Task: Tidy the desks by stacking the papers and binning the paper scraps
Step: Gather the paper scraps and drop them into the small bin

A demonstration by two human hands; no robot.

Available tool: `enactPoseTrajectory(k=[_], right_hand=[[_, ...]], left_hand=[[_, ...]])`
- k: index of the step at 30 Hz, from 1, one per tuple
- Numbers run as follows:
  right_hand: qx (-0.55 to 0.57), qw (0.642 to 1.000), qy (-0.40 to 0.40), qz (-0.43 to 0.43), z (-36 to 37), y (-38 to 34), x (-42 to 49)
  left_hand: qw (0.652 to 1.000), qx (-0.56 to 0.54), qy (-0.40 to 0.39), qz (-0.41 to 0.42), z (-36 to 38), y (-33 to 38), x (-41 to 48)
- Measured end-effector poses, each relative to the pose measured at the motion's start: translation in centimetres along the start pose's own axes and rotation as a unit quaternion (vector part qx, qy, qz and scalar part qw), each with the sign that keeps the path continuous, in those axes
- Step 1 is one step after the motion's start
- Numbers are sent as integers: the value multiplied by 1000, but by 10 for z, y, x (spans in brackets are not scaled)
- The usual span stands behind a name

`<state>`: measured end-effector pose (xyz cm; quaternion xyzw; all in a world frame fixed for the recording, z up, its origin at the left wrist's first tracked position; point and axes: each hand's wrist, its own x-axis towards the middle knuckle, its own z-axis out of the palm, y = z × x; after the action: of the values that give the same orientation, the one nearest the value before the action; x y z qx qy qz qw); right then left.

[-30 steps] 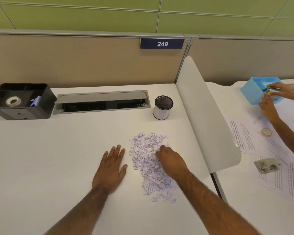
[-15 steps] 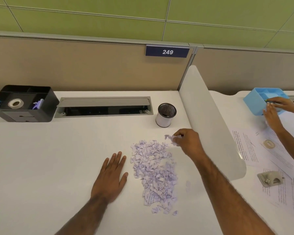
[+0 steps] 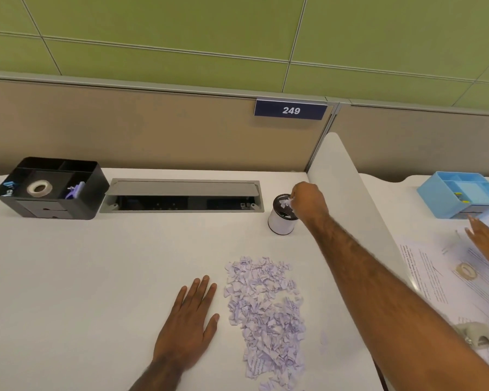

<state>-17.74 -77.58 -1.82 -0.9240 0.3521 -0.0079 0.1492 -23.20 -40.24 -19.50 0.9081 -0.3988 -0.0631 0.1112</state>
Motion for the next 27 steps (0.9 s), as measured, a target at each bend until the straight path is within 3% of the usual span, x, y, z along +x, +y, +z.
enactPoseTrajectory(k=[12,17,22,27], right_hand=[[-70,994,-82,-35,34,-12,31],[-73,995,-44,-45,24,-8,33],[101,991,72,-48,5,3,-10],[225,969,106,-6,53,49,-117]], left_hand=[[1000,7,12,7,1,-2,2],[1000,2,14,8,1,-1,2],[1000,-2,11,8,-1,-3,2],[1000,7,3,5,-1,-5,4]])
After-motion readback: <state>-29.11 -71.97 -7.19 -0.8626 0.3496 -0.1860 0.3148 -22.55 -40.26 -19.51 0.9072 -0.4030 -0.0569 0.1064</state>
